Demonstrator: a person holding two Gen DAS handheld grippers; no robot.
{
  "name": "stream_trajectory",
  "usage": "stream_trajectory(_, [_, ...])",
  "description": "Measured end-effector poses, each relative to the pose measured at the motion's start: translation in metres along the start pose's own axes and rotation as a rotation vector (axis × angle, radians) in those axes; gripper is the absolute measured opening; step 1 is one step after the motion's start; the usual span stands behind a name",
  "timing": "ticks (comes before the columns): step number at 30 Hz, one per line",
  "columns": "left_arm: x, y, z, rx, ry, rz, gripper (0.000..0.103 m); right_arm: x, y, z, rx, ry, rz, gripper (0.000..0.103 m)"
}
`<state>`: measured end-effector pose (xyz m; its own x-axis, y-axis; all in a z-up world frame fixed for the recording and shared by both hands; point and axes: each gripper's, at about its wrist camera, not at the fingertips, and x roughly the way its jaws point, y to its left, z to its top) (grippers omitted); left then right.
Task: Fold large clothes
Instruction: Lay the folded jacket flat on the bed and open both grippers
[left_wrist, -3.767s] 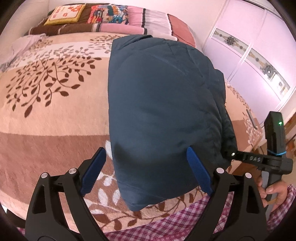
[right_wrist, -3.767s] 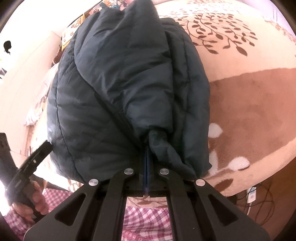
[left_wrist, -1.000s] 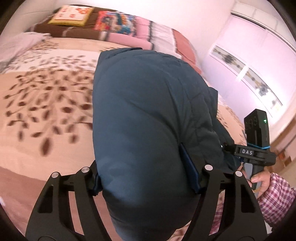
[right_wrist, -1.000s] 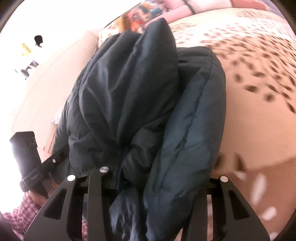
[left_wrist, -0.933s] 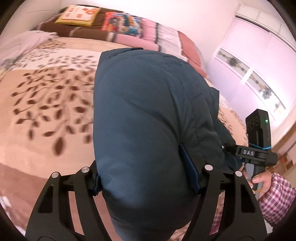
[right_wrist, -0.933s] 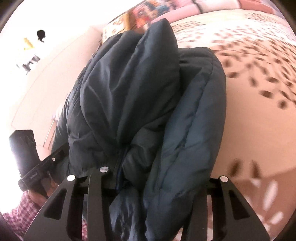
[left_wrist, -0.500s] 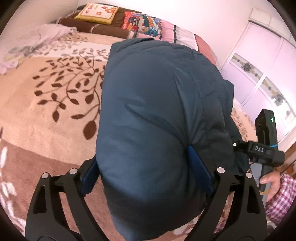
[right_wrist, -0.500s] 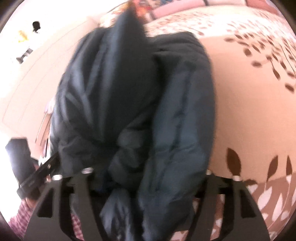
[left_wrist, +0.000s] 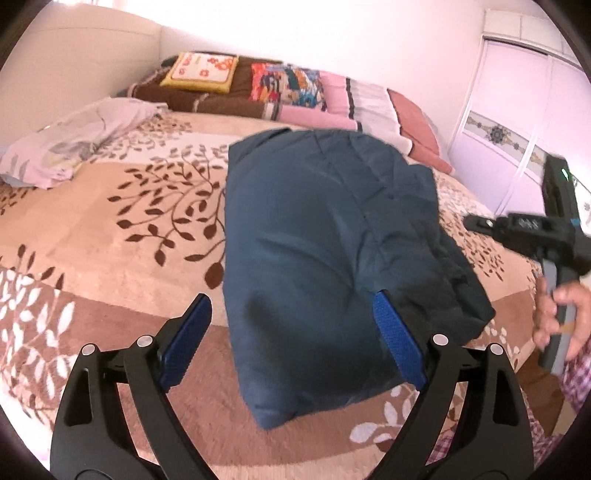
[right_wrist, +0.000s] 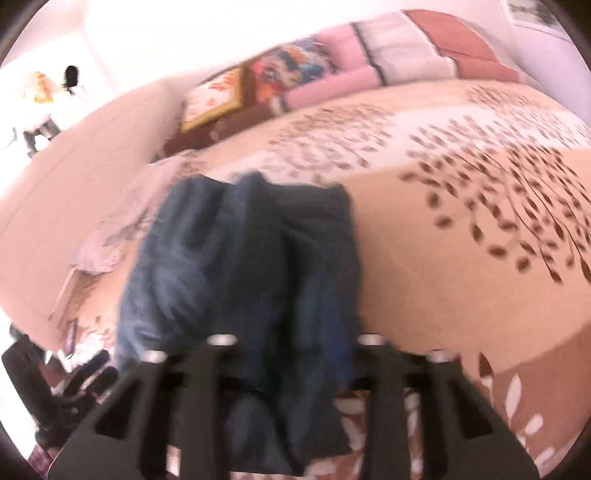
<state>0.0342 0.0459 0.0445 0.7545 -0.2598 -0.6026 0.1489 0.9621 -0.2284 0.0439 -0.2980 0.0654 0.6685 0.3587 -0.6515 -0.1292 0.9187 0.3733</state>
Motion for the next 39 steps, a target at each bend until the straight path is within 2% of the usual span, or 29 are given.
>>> stream_trajectory(2, [-0.008,-0.001,-0.003,-0.004,-0.006,-0.008,0.066,0.010,0.011,0.017,-0.048,0.001,0.027,0.004])
stream_trajectory(4, [-0.014,-0.001,-0.007,-0.005,0.001,-0.020,0.057,0.017,0.027,0.027,-0.082,0.004,0.051,0.003])
stream_trajectory(6, [-0.014,-0.003,-0.012,0.001,0.019,-0.032,0.056,0.032,0.034,0.042,-0.084,0.012,0.071,0.003])
stream_trajectory(8, [-0.011,-0.005,-0.018,0.007,0.042,-0.033,0.056,0.052,0.038,0.055,-0.074,0.040,0.055,0.003])
stream_trajectory(11, [0.000,-0.007,-0.027,0.008,0.092,-0.025,0.056,0.098,0.027,0.067,-0.020,0.153,-0.013,0.000])
stream_trajectory(14, [0.006,-0.005,-0.032,0.007,0.104,-0.019,0.056,0.129,0.015,0.060,-0.003,0.244,-0.071,0.000])
stream_trajectory(18, [0.007,-0.005,-0.032,0.005,0.113,-0.020,0.056,0.139,0.013,0.050,-0.024,0.261,-0.092,0.000])
stream_trajectory(22, [0.001,-0.003,-0.030,-0.027,0.116,-0.029,0.056,0.133,0.009,0.052,0.019,0.264,-0.078,0.000])
stream_trajectory(27, [-0.011,-0.009,-0.029,-0.031,0.096,-0.022,0.064,0.104,0.004,0.060,0.105,0.216,0.011,0.000])
stream_trajectory(28, [-0.013,-0.010,-0.029,-0.030,0.093,-0.022,0.066,0.095,0.004,0.060,0.109,0.204,0.023,0.003])
stream_trajectory(33, [-0.024,-0.019,-0.027,-0.044,0.092,-0.010,0.076,0.053,0.015,0.051,0.042,0.151,0.038,0.004])
stream_trajectory(39, [-0.032,-0.029,-0.025,-0.070,0.121,-0.006,0.084,0.007,0.029,0.006,-0.038,0.127,0.024,0.004])
